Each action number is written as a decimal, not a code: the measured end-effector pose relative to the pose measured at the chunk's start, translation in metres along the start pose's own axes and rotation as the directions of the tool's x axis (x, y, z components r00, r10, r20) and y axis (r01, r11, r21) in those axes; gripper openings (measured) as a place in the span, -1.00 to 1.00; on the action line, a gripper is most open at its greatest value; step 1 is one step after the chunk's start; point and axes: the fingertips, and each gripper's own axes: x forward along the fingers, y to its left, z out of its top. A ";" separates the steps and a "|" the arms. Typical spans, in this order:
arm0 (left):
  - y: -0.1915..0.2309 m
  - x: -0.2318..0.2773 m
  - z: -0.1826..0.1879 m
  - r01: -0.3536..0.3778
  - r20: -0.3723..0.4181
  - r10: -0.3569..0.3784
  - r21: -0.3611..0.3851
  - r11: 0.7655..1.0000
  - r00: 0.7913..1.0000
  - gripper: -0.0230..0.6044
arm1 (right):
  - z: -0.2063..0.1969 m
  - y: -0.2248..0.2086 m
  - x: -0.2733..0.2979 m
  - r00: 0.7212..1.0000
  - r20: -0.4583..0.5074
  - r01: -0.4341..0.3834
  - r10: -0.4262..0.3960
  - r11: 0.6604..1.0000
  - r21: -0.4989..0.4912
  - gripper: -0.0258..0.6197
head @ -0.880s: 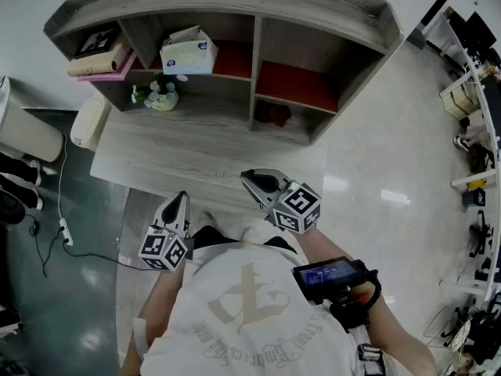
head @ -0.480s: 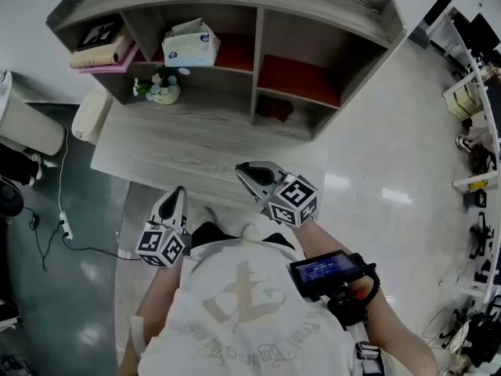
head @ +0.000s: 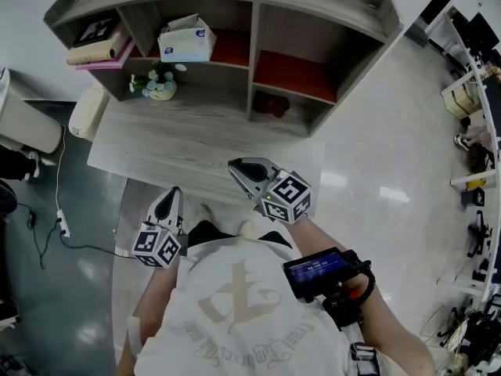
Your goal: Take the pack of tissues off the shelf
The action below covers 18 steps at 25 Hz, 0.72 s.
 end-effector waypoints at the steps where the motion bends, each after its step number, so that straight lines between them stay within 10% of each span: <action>1: -0.001 -0.001 0.000 -0.001 -0.001 0.001 0.001 1.000 1.000 -0.89 | 0.000 0.001 0.000 1.000 0.000 -0.002 0.002 1.000 0.001 -0.91; 18: -0.015 -0.010 -0.008 -0.016 -0.005 0.016 0.006 1.000 1.000 -0.89 | -0.012 0.010 -0.004 0.999 -0.010 -0.042 0.042 0.999 0.009 -0.91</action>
